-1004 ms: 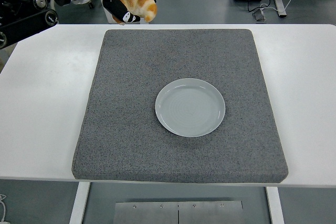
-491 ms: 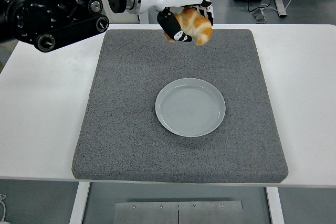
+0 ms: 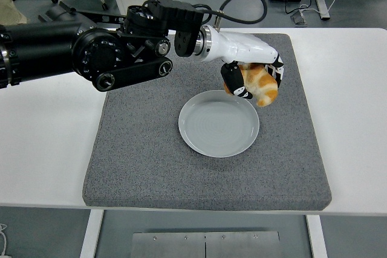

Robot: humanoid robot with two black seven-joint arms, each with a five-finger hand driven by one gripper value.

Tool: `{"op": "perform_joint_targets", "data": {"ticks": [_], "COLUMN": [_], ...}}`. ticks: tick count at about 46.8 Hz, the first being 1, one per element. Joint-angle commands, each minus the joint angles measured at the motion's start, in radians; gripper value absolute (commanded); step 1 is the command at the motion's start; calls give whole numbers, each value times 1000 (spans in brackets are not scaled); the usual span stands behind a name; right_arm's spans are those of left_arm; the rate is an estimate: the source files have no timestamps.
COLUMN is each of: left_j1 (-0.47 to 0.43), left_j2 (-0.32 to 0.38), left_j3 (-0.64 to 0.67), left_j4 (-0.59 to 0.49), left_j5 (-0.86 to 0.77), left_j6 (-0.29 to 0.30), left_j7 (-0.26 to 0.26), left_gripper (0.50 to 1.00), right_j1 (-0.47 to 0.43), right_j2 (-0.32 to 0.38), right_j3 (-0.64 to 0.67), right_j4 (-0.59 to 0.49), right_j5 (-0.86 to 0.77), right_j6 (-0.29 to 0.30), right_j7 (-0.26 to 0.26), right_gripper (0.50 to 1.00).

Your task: Place the bread on the plate

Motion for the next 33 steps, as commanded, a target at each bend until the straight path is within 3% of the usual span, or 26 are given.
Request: {"op": "perform_joint_targets", "data": {"ticks": [1,33], "left_j1": [19,139], "left_j2": [-6,11], "left_j3": [4,47], "left_j4": [8,46], "left_j5": [2,91], "left_j6": [2,31], "left_j7": [1,11], "left_gripper": [500,500], "right_j1": [0,0], "right_j2": [0,0], "right_j3": [0,0], "right_j4": [0,0], "right_j5": [0,0], "right_j6": [-1,1], "right_j7": [0,0], "right_gripper": [1000,1000]}}
